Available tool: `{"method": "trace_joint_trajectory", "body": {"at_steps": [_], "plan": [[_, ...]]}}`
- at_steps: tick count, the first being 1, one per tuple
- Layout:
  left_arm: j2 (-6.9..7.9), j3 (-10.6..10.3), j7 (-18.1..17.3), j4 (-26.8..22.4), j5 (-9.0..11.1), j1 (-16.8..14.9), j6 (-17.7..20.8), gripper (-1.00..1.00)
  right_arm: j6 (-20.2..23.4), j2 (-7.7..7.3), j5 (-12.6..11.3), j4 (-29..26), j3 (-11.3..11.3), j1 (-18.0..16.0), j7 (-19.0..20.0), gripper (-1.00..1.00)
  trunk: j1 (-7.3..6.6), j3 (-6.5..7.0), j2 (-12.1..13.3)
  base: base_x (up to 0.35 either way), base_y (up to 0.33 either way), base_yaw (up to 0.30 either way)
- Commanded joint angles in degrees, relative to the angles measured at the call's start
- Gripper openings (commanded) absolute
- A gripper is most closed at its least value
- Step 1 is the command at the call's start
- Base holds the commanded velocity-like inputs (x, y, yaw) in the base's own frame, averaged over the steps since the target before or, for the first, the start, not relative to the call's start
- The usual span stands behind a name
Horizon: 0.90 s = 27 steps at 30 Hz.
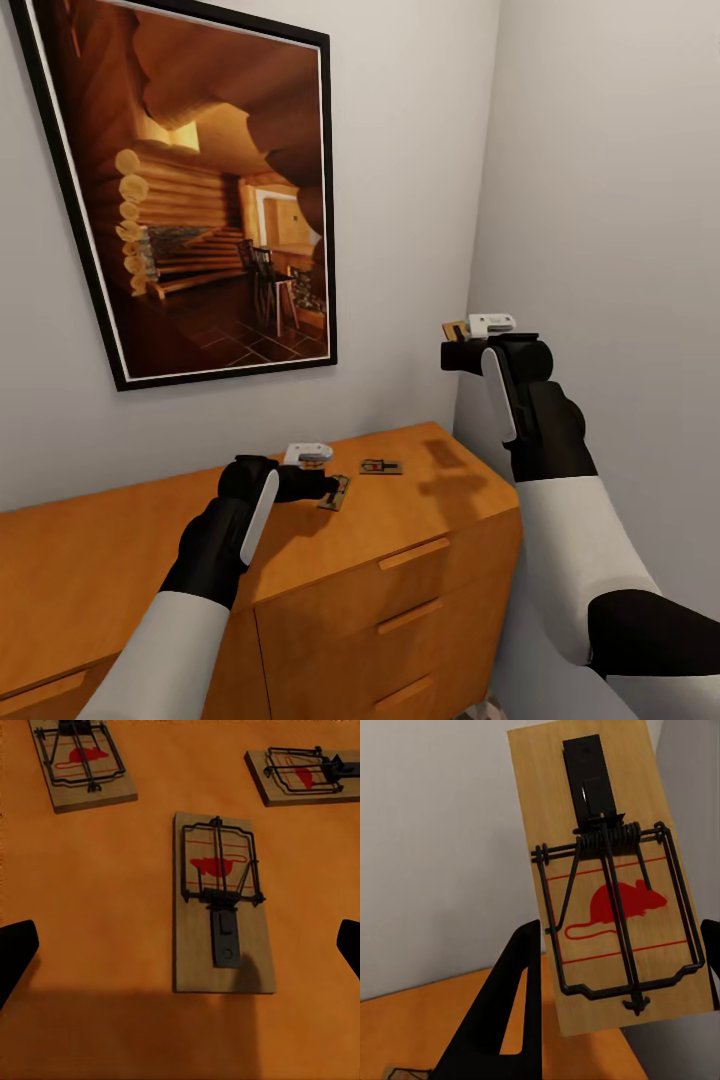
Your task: Take the four mousetraps from the cabinet in the bathroom and place them on the bathroom floor. Make sure all four end up on the same floor surface, and ensure that at least two of them are either under or directly next to the same bathroom sink.
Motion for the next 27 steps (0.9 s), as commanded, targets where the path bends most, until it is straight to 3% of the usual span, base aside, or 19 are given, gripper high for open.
{"method": "trace_joint_trajectory", "body": {"at_steps": [1, 4, 11, 16, 27], "plan": [[-0.01, 0.02, -0.02, -0.06, -0.03, -0.06, 0.22, 1.00, 0.23, -0.02, -0.26, -0.01, 0.06, -0.05, -0.37, -1.00, 0.00, -0.07, -0.04, 0.000, 0.000, 0.000], [-0.01, 0.02, 0.56, -0.09, -0.08, -0.20, 0.19, 1.00, 0.23, -0.03, -0.27, -0.03, 0.06, -0.05, -0.38, -1.00, 0.00, -0.07, -0.04, 0.000, 0.000, 0.000], [-0.01, -0.05, 6.60, 0.00, 0.54, -0.83, 0.24, 1.00, 0.23, -0.04, -0.23, -0.06, 0.06, -0.05, -0.40, -1.00, 0.00, -0.07, -0.04, 0.000, 0.000, 0.000], [-0.01, -0.39, 8.75, 1.03, 0.84, -2.37, 0.31, 1.00, 0.23, -0.04, -0.22, -0.06, 0.06, -0.05, -0.45, -1.00, 0.00, -0.07, -0.04, 0.000, 0.000, 0.000], [-0.01, -0.78, 9.77, 10.96, 2.58, -10.08, 0.33, 1.00, 0.23, -0.06, -0.22, -0.01, 0.06, -0.05, -0.56, -1.00, 0.00, -0.07, -0.04, 0.000, 0.000, 0.000]]}}
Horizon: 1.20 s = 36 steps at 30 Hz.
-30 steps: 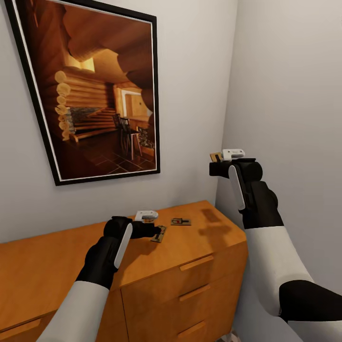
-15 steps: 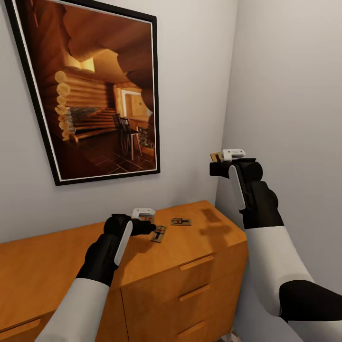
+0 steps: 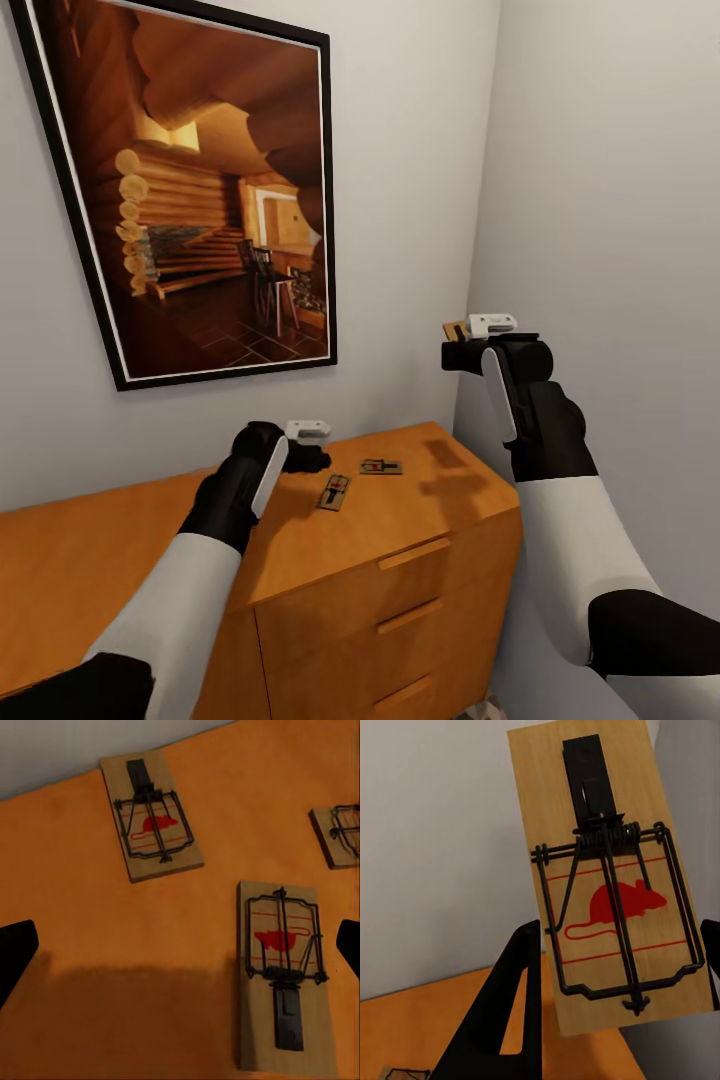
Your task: Take the four mousetraps from the cabinet in the bathroom and place them on the bathroom floor. Make sure all four end up on the same floor surface, and ensure that at least two of them are either under or directly next to the same bathroom sink.
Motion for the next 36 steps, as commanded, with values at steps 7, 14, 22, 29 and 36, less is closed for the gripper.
{"method": "trace_joint_trajectory", "body": {"at_steps": [7, 14, 22, 29, 36], "plan": [[0.00, -0.86, 0.53, 2.66, 5.80, -2.63, 0.16, 1.00, 0.23, -0.06, -0.25, 0.00, 0.06, -0.05, -0.44, -1.00, 0.00, -0.07, -0.04, 0.000, 0.000, 0.000], [0.00, -4.23, 2.05, 3.03, 7.63, -2.97, 0.15, 1.00, 0.23, -0.11, -0.30, 0.00, 0.06, -0.05, -0.34, -1.00, 0.00, -0.07, -0.04, 0.000, 0.000, 0.000], [0.00, -6.44, 5.18, 3.15, 9.25, -3.02, 0.15, 1.00, 0.23, -0.15, -0.05, 0.00, 0.06, -0.05, -0.39, -1.00, 0.00, -0.05, -0.04, 0.000, 0.000, -0.015], [0.00, -6.76, 5.85, 3.31, 11.70, -3.03, 0.15, 1.00, 0.23, -0.22, 0.38, 0.00, 0.06, -0.05, -0.62, -1.00, 0.00, 0.09, -0.04, 0.000, 0.000, -0.160], [0.00, -6.81, 5.97, 3.64, 12.17, -3.03, 0.15, 1.00, 0.23, -0.24, 0.57, 0.00, 0.06, -0.05, -0.63, -1.00, 0.00, 0.13, -0.04, 0.000, 0.000, -0.063]]}}
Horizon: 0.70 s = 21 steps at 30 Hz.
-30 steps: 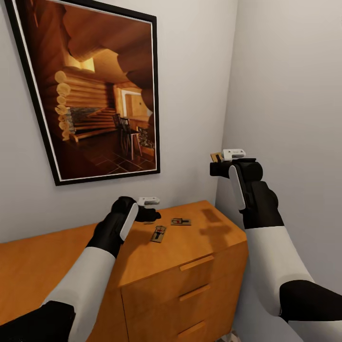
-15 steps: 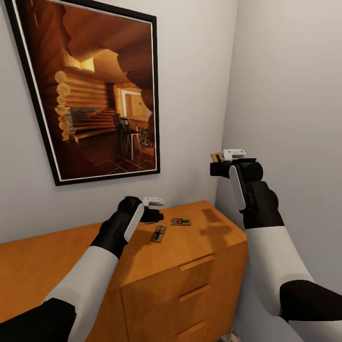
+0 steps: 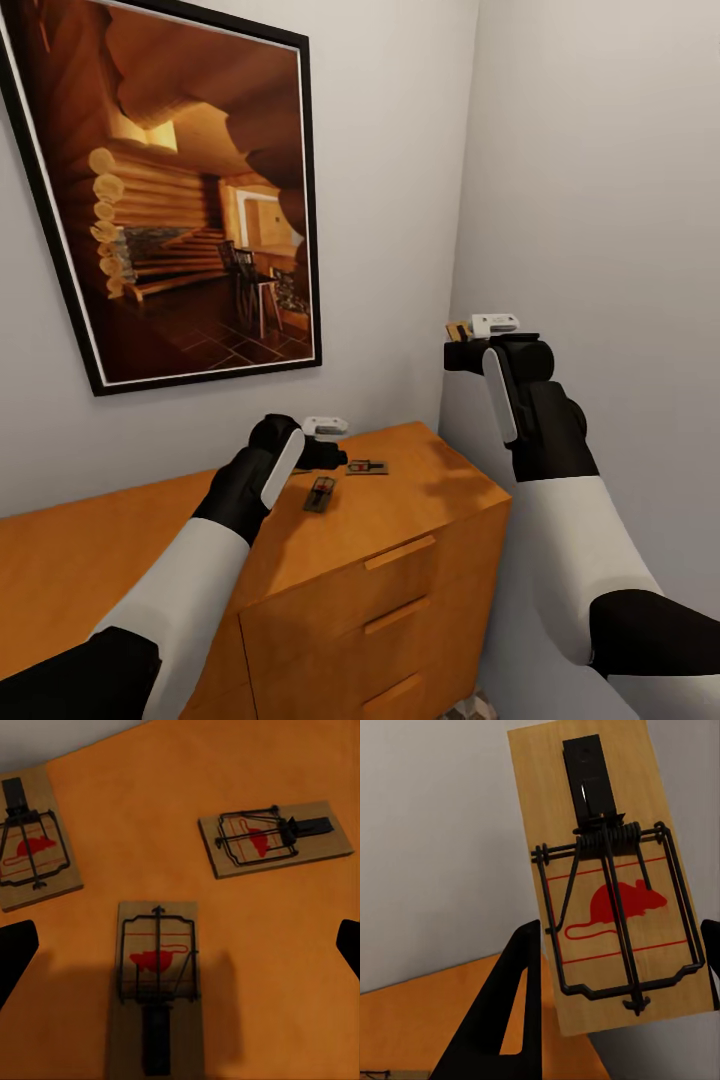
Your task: Take the four mousetraps from the cabinet in the bathroom and place them on the bathroom floor. Make sure all four end up on the same floor surface, and ensure that at least two of them are either under or directly next to the same bathroom sink.
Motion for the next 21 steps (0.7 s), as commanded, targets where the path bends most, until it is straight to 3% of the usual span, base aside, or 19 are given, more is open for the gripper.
{"method": "trace_joint_trajectory", "body": {"at_steps": [1, 8, 21], "plan": [[0.00, -0.05, 0.59, 0.01, 0.61, -0.04, 0.18, 1.00, 0.24, 0.00, -0.17, -0.03, 0.06, -0.05, -0.30, -1.00, 0.00, -0.07, -0.04, 0.000, 0.000, -0.007], [0.00, -0.05, 0.73, 1.17, 0.63, -0.04, 0.14, 1.00, 0.24, 0.00, -0.19, -0.03, 0.06, -0.05, -0.30, -1.00, 0.00, -0.07, -0.04, 0.000, 0.000, -0.002], [0.00, -0.04, 5.81, 5.48, 0.86, -0.04, 0.01, 1.00, 0.24, 0.09, -0.70, -0.03, 0.06, -0.05, -0.28, -1.00, 0.00, -0.07, -0.04, 0.000, 0.000, 0.000]]}}
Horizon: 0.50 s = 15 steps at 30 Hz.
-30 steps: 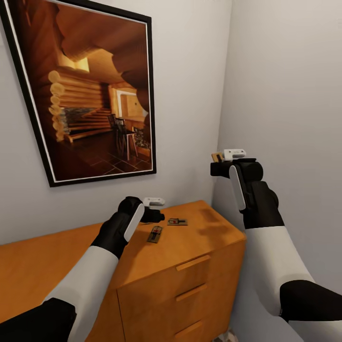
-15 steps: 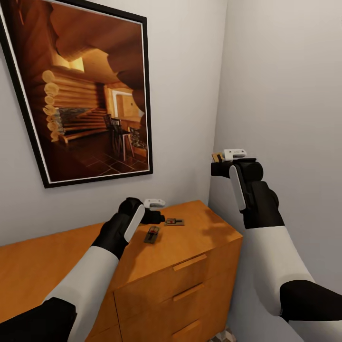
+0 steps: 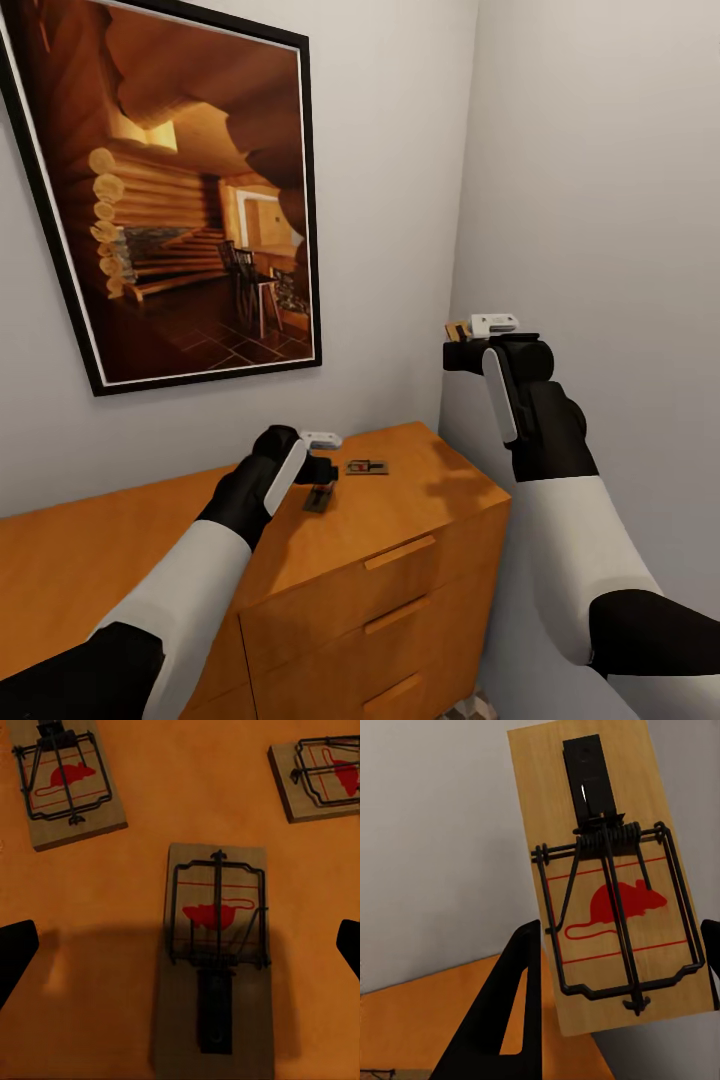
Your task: Take the four mousetraps from the cabinet in the bathroom and place them on the bathroom floor. Make sure all four end up on the same floor surface, and ensure that at least two of them are either under or directly next to the same bathroom sink.
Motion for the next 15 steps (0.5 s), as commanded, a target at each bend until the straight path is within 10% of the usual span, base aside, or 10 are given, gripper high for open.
{"method": "trace_joint_trajectory", "body": {"at_steps": [1, 15], "plan": [[0.00, -0.04, 0.67, 0.03, 0.62, -0.04, 0.16, 1.00, 0.24, 0.00, -0.22, -0.03, 0.06, -0.05, -0.32, -1.00, 0.00, -0.07, -0.04, 0.000, 0.000, 0.000], [0.00, -0.02, 0.99, 1.15, 0.78, -0.04, 0.07, 1.00, 0.24, 0.00, 0.01, -0.03, 0.06, -0.05, -0.27, -1.00, 0.00, -0.07, -0.04, 0.000, 0.000, 0.000]]}}
